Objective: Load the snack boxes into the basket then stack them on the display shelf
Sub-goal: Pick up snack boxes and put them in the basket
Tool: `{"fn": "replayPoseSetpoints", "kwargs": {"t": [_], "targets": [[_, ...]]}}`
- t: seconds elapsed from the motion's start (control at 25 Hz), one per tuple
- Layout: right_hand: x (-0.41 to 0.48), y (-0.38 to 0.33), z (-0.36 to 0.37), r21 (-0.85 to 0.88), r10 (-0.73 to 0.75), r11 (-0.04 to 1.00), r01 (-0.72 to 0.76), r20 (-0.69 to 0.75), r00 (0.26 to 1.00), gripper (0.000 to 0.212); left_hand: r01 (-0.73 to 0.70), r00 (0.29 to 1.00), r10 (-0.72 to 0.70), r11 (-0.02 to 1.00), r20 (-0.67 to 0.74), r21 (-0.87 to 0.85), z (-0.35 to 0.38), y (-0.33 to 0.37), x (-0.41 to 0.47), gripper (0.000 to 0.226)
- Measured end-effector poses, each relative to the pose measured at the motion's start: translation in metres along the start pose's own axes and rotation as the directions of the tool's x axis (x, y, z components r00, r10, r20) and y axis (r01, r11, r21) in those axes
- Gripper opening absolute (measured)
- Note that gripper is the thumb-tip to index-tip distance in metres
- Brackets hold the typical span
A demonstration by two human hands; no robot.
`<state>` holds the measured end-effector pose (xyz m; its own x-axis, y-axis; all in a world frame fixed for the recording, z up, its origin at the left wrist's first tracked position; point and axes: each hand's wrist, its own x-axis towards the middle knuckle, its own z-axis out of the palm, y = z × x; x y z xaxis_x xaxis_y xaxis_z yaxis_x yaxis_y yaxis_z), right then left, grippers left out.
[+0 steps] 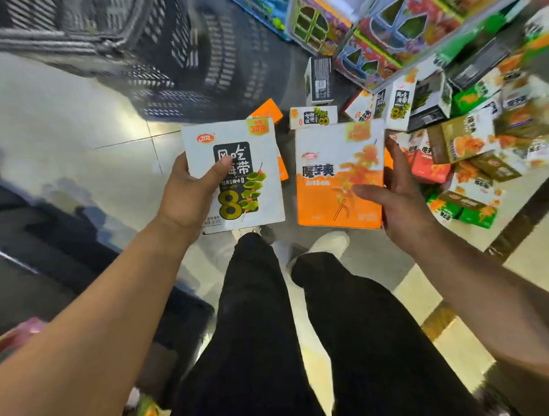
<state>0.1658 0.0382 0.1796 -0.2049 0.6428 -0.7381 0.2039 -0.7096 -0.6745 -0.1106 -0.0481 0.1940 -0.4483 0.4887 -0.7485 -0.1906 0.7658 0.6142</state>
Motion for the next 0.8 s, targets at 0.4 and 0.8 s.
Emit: {"fn": "replayPoseSetpoints", "kwargs": {"t": [0.4,0.8], "targets": [[-0.215,-0.176,0.053,0.084,-0.175,0.984,0.156,0.305,0.936,0.079,-0.036,0.999,0.028,0.943,-0.029,-0.33,-0.111,0.118,-0.238,0.022],[-0.236,-0.234,0.223,0.192,-0.069,0.981,0.021,0.248,0.966,0.07,-0.152,0.986,0.168,0.917,0.011,-0.37,-0.279,0.155,-0.207,0.016]]}}
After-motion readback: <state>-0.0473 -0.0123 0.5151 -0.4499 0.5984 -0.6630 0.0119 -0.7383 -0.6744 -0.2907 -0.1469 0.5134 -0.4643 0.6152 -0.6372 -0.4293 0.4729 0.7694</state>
